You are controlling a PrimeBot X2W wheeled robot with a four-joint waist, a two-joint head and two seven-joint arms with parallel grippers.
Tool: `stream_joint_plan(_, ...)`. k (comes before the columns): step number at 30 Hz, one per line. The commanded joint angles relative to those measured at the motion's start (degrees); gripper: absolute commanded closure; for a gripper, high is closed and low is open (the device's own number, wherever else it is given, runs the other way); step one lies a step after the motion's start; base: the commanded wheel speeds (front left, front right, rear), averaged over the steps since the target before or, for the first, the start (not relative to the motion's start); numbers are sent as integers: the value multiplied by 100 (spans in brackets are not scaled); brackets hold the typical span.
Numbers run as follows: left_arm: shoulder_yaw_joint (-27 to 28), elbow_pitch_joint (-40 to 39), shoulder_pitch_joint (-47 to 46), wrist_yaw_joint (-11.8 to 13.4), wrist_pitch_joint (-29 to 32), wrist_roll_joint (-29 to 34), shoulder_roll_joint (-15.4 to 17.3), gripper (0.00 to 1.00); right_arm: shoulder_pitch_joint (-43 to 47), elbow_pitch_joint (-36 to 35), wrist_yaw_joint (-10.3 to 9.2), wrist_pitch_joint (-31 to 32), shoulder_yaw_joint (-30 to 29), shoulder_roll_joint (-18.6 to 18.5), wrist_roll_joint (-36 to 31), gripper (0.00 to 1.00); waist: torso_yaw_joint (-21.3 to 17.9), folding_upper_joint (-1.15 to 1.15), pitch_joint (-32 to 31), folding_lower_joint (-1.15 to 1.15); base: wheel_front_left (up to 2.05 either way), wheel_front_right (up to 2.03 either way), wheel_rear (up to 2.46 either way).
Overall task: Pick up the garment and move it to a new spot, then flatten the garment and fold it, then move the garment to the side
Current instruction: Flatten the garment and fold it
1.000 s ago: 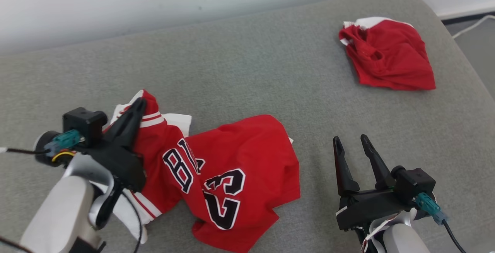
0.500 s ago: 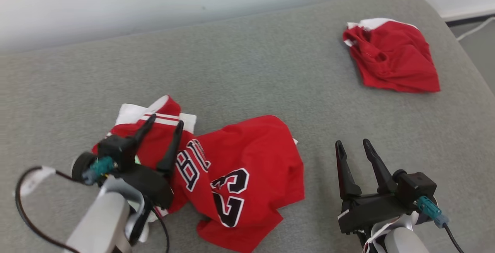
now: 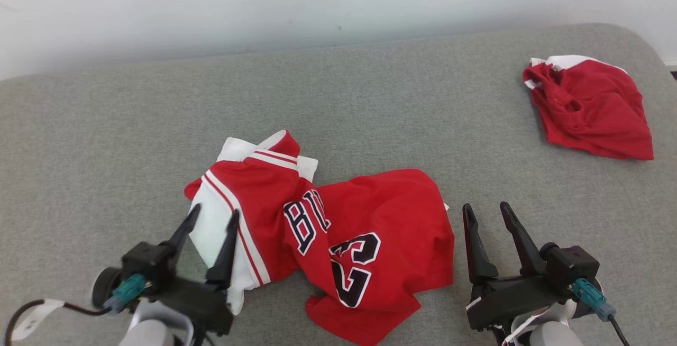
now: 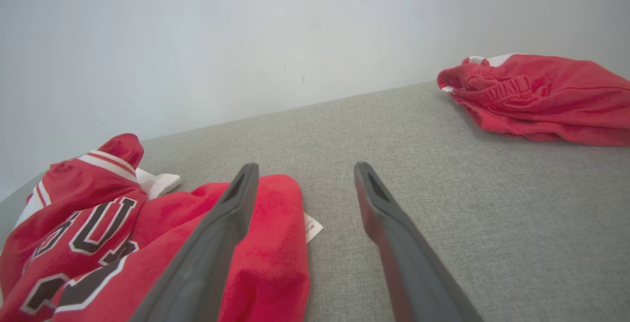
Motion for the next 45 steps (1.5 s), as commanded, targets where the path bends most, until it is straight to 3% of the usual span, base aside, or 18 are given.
stream_joint_plan(1, 40, 14, 101, 26, -25, -47, 49, 0, 49, -2, -2, -10, 5, -34, -14, 0, 46, 0, -36, 0, 0, 0, 0)
stream_joint_plan(10, 361, 608, 184, 77, -30, -305, 261, 0, 45, -21, -2, -10, 41, -126, -20, 0, -40, 0, 40, 0, 0, 0, 0)
stream_joint_plan(21, 337, 1429, -150, -122, -61, -417, 158, 0, -70, 28, -2, -10, 110, -186, 2, 0, -278, 0, 106, 0, 0, 0, 0)
stream_joint_plan(22, 327, 1513, -178, -143, -54, -439, 144, 9, -73, 37, -2, -10, 107, -193, 8, 0, -294, 0, 102, 0, 0, 0, 0)
stream_joint_plan(23, 324, 1594, -215, -173, -59, -438, 138, 46, -77, 43, -2, -11, 109, -195, 13, 0, -309, 0, 95, 0, 0, 0, 0)
stream_joint_plan(24, 293, 1669, -241, -172, -60, -413, 131, 98, -77, 48, -2, -11, 108, -194, 17, 0, -320, 0, 86, 0, 0, 0, 0)
stream_joint_plan(25, 273, 1722, -262, -183, -64, -394, 121, 100, -75, 50, -2, -10, 105, -195, 17, 0, -327, 0, 76, 0, 0, 0, 0)
stream_joint_plan(39, 235, 2022, -374, -275, -139, -334, 14, 100, 21, 90, -2, -10, 122, -171, -19, 0, -198, 0, -132, 0, 0, 0, 0)
stream_joint_plan(40, 232, 2008, -389, -270, -139, -310, 20, 22, 23, 93, -2, -10, 132, -172, -16, 0, -204, 0, -141, 0, 0, 0, 0)
stream_joint_plan(41, 233, 2001, -393, -249, -141, -304, 27, 0, 24, 90, -2, -11, 137, -174, -12, 0, -213, 0, -146, 0, 0, 0, 0)
stream_joint_plan(45, 79, 2149, -470, -329, 45, -192, 104, 0, 25, 82, -2, -11, 145, -201, 17, 0, -256, 0, -138, 0, 0, 0, 0)
